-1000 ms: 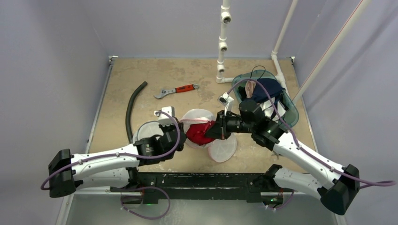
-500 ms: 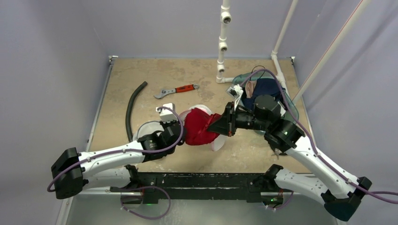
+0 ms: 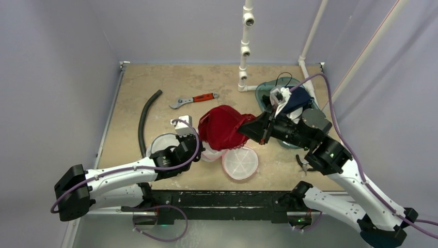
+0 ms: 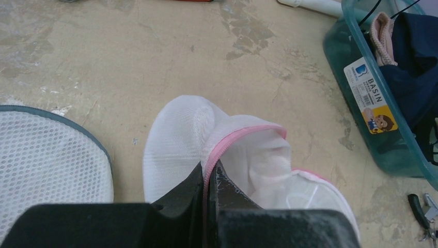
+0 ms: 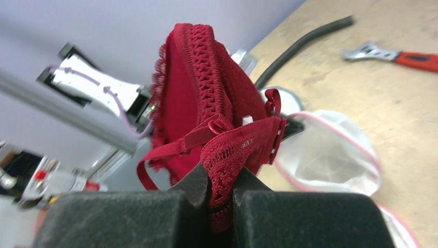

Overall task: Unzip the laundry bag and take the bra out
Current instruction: Pick up the bra from the laundry bag, then place the bra in the bin.

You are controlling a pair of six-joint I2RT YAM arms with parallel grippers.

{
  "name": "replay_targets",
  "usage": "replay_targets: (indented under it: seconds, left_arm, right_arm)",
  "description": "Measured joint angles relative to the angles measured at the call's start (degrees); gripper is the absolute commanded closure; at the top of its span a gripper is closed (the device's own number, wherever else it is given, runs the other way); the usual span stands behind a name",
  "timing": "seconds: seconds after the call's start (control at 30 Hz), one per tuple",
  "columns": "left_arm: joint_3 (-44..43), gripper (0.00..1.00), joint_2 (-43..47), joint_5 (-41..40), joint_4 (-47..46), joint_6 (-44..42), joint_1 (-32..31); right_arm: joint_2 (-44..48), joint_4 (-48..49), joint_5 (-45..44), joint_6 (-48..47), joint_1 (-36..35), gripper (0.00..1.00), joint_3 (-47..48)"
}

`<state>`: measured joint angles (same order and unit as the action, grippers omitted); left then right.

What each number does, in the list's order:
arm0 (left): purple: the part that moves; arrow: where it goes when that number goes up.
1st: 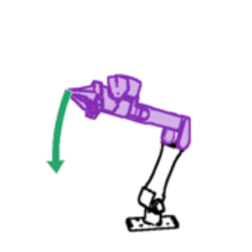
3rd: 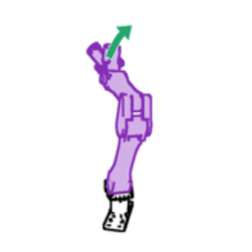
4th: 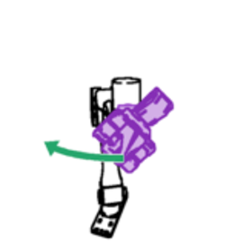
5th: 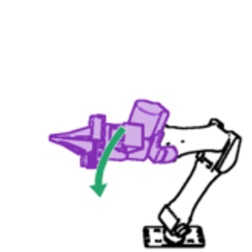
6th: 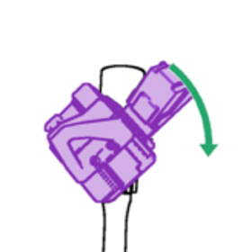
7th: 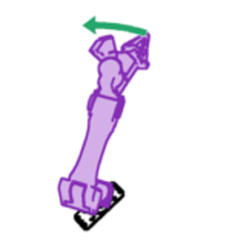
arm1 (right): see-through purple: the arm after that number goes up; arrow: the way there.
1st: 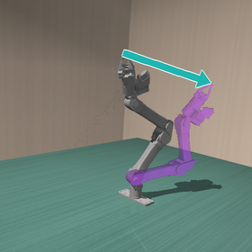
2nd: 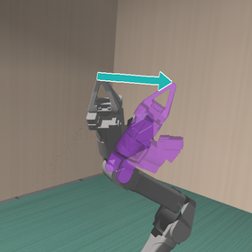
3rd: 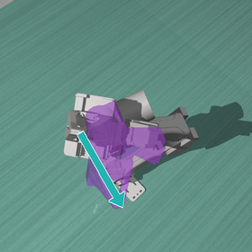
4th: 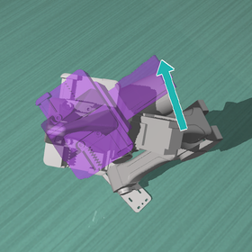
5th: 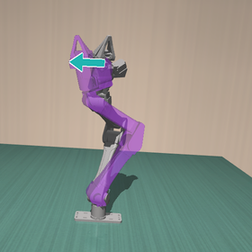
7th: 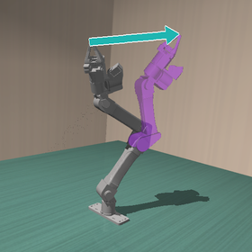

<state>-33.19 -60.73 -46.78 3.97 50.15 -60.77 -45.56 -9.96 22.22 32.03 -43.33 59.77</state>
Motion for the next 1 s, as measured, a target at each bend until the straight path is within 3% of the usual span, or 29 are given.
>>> replay_targets:
  seconds: [0.33,0.57,0.7,0.9,1.0]
  left_arm:
    - [4.2,1.0,1.4,2.1,0.9,2.9,0.0]
    - [5.3,1.0,1.4,3.3,1.2,4.8,0.0]
    - [6.9,1.0,1.1,4.3,0.5,6.3,0.0]
    - [8.3,1.0,-0.9,6.8,-1.3,7.8,0.0]
    - [9.0,1.0,-1.7,7.9,-3.2,8.3,0.0]
  right_arm:
    - [2.4,-6.0,-30.9,-3.0,0.0,1.0,3.3]
    - [-1.5,-8.7,-52.9,-2.5,2.3,1.0,3.3]
    - [-5.2,-7.9,-52.5,-2.1,12.9,1.0,2.6]
    - [-11.6,-5.0,-43.3,0.7,32.3,1.0,1.7]
    - [-14.2,-4.5,-40.2,2.4,37.4,1.0,1.6]
